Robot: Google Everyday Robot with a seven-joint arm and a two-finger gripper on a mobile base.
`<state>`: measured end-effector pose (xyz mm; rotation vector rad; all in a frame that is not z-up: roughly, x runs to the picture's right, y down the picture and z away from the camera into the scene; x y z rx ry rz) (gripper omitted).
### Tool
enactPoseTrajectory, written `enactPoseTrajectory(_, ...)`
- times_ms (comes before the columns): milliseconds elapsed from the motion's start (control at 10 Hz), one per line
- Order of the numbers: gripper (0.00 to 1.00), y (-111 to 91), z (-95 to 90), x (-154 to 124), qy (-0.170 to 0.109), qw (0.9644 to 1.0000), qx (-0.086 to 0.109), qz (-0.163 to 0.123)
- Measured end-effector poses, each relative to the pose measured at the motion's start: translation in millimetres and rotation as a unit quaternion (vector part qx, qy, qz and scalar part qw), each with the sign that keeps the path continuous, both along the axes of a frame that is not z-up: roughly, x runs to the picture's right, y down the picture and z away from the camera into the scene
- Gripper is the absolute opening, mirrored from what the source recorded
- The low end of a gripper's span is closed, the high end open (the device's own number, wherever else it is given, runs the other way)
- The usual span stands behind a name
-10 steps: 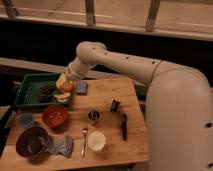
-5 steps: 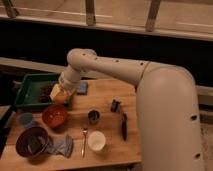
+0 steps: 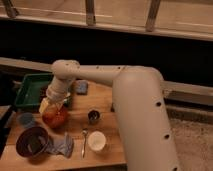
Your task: Place apple in red bowl
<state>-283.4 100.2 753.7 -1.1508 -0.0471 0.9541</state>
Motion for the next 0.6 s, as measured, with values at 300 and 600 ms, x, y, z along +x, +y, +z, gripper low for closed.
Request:
enactPoseTrajectory(300, 0.47, -3.8, 28.9, -7.4, 0.013, 0.9999, -0.003, 0.005)
enactPoseTrajectory(600, 0.73, -8.3, 34.4, 6.7, 0.026, 0.9995, -0.01, 0.016)
